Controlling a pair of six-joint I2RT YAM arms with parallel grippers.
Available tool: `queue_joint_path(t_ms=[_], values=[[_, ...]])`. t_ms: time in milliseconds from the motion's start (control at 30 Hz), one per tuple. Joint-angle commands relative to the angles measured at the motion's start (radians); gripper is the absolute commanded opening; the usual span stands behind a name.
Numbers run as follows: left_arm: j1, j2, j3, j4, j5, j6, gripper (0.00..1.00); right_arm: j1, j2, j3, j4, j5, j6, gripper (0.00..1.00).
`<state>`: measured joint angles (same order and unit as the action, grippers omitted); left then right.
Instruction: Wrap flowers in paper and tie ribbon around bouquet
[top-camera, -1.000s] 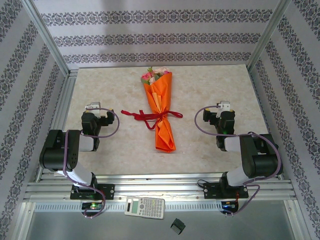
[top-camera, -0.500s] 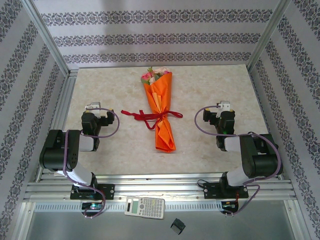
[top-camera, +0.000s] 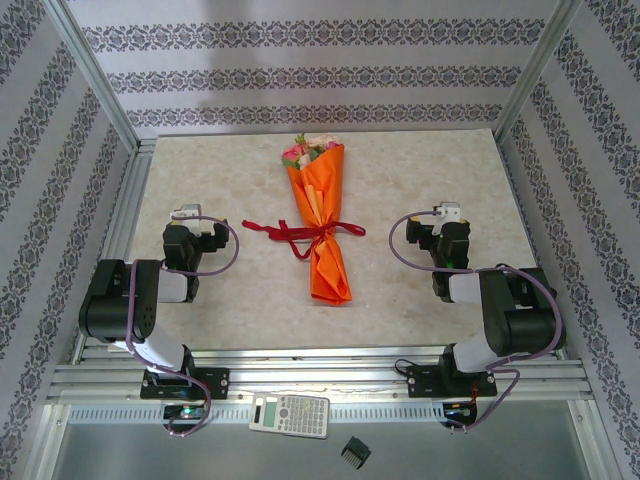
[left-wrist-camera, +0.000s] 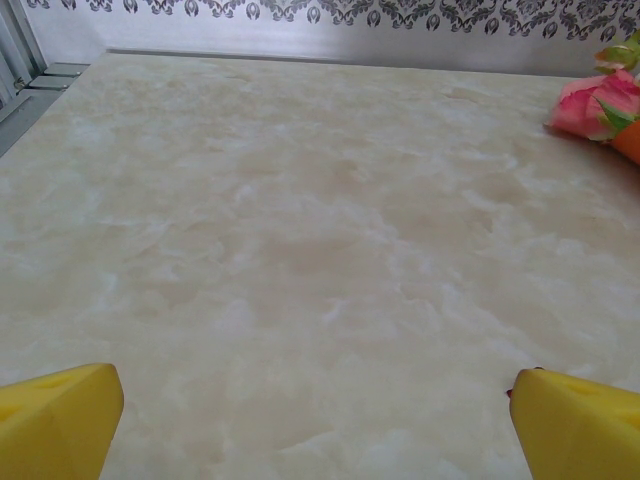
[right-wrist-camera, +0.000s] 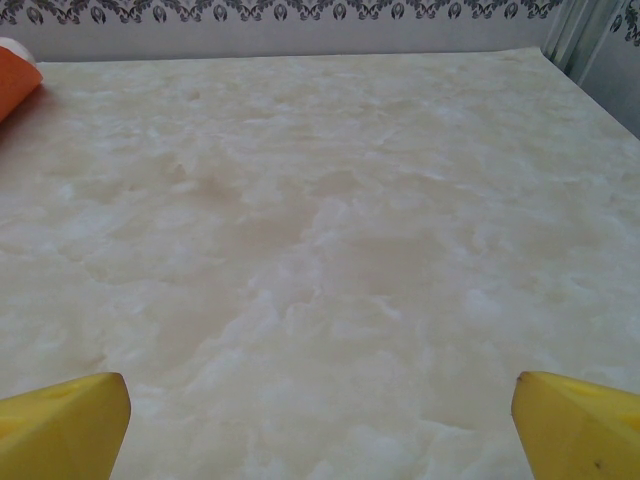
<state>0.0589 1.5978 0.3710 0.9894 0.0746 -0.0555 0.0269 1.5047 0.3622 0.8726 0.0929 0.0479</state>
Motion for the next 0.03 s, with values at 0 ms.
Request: queue_joint_path(t_ms=[0], values=[[-0.008, -0.008, -0.004, -0.007, -0.006, 0.016, 0.99, 0.002, 0.005, 0.015, 0.029, 0.016, -0.013, 0.98]])
